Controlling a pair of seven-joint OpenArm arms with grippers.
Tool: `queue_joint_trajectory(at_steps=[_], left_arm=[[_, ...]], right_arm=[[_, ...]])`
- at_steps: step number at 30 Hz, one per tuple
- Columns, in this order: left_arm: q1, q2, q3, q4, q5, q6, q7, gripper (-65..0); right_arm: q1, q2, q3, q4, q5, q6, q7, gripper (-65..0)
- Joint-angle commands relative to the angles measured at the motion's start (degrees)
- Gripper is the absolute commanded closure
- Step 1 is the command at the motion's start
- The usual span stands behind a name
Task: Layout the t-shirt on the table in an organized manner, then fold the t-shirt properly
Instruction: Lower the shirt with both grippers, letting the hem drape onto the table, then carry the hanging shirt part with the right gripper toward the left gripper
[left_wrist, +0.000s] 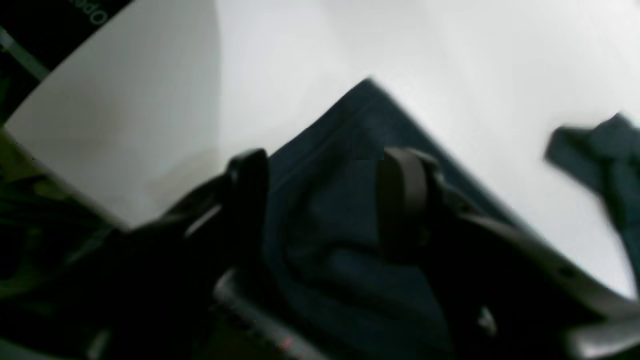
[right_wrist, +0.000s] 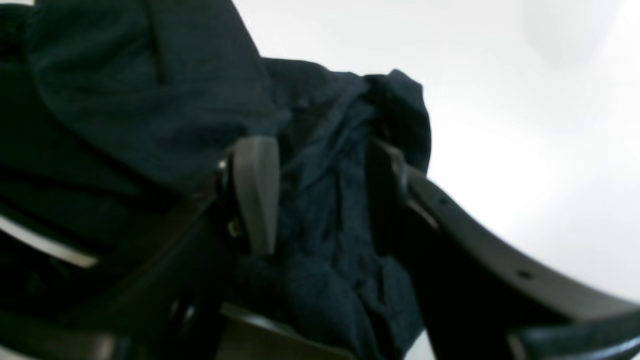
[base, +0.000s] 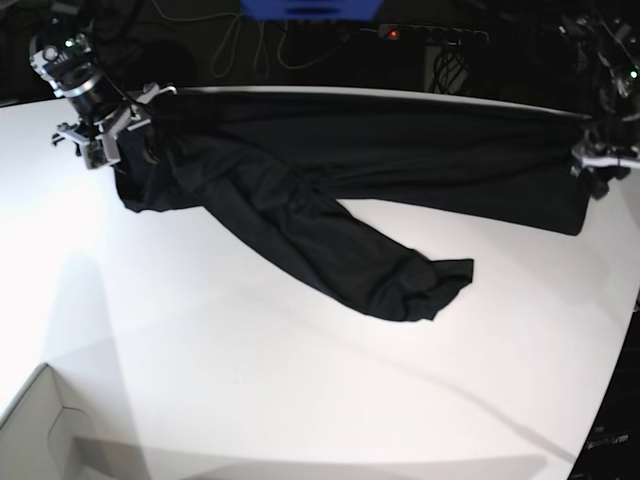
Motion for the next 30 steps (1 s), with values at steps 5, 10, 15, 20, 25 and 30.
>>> queue_joint_trajectory(at_steps=[5, 10, 15, 20, 25, 30], left_arm=[[-6.63, -0.92, 2.7, 1.26, -0.27, -0.42, -1.62, -33.5], [-13.66, -1.27, 9.38, -4.55, -0.19, 0.02, -1.71, -33.5], [-20.17, -1.36, 15.45, -13.25, -0.19, 0.2, -2.24, -33.6], [-26.15, -1.18, 22.04, -21.51, 4.12, 0.2, -2.33, -33.6], [-27.38, -0.92, 23.45, -22.83, 7.37, 0.2, -2.33, -33.6], [-22.45, -3.56, 21.69, -18.79, 5.18, 0.2, -1.8, -33.6]], right_arm=[[3.11, -1.49, 0.0, 2.08, 0.82, -0.07, 1.22, -29.1], [5.31, -1.66, -3.52, 2.25, 0.74, -0.07, 1.13, -29.1], [7.33, -1.57, -7.56, 2.16, 0.65, -0.07, 1.04, -29.1], [8.03, -1.49, -9.14, 2.08, 0.65, -0.07, 1.04, -29.1], [11.99, -1.13, -11.69, -0.3, 0.65, -0.07, 1.04, -29.1], [23.33, -1.31, -16.79, -9.53, 0.65, -0.07, -2.04, -29.1]])
